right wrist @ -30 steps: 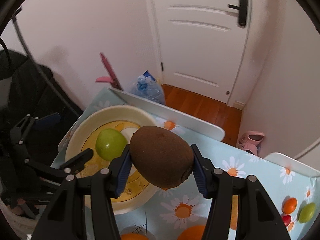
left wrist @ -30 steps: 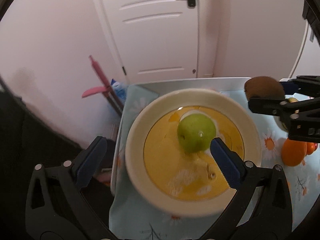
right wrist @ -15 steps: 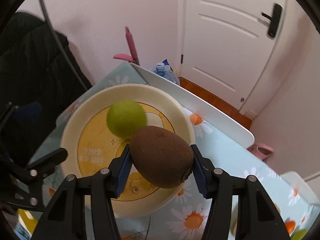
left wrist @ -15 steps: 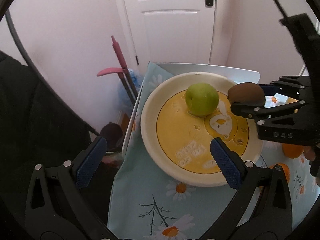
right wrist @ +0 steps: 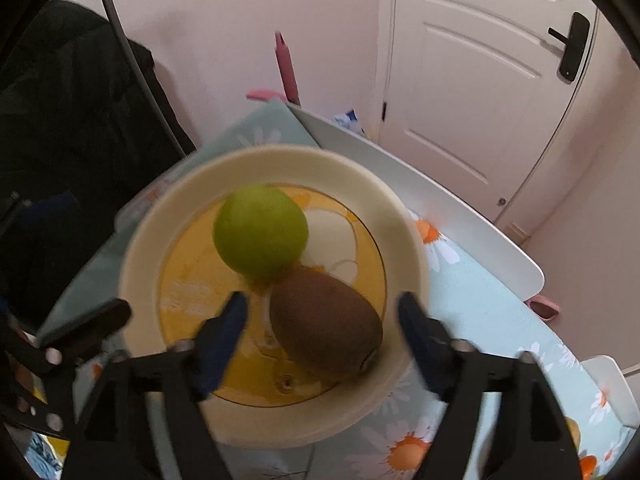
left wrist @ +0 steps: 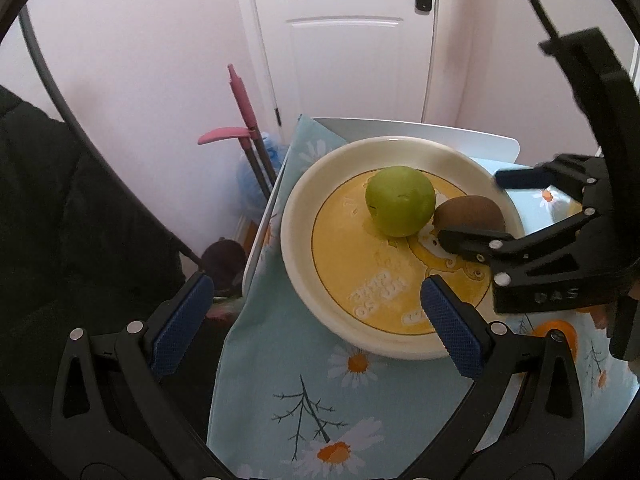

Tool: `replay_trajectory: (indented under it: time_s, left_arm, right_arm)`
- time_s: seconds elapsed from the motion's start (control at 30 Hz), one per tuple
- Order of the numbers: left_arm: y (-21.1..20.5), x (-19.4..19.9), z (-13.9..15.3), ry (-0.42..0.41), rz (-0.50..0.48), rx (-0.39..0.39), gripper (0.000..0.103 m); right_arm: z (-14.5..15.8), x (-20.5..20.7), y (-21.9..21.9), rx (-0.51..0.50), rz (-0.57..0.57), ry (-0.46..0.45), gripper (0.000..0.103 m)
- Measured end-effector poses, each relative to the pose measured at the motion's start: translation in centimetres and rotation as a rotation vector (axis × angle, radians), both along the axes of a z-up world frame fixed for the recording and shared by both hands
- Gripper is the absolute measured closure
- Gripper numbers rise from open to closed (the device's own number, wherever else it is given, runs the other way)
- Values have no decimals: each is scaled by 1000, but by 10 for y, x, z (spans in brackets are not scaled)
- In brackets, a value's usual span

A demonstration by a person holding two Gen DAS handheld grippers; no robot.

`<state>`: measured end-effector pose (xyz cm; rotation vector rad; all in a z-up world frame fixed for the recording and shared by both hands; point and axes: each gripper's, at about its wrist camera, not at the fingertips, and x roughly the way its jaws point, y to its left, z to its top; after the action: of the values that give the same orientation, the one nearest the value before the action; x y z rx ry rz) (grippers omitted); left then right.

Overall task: Organize fruits
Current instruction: 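Lower the kiwi with the right tool into the bowl beside the apple and release, then grasp the tangerine with the left tool while the right tool moves toward the small orange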

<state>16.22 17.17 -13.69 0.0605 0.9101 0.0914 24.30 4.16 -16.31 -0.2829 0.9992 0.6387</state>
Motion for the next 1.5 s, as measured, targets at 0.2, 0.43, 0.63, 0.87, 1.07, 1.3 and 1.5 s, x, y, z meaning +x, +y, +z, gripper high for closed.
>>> replay_trajectory:
  time_s: [0.2,0.43,0.63,0.87,1.07,1.3,1.5]
  left_arm:
    - [3,-9,7,-1,4,-7,0]
    - [3,-20,25,-14,-1,-15,0]
    - [-5,-30,48,-47,-36,9,0]
    - [-20,-45,75,-89,-120,-6,0]
    - [-45,-60,87,-113,-191,-24,0]
    - [-86,-78,84,-105,-197,-49,0]
    - [-121,-89,68,-86,-141,-50,0]
  right_arm:
    - [13,-7,-8,39,-42,-17,2]
    - [37,-25,-19,34,-88,-43,1]
    - [67,-50,-37,55,-141,-56,1]
    - [99,-86,-69,79,-256,-71,1]
    - [114,-120,-112,74,-366,-91,1]
    - [118,-148,-166,75,-449,-104,1]
    - [102,-158,-203,48,-431,-97,1]
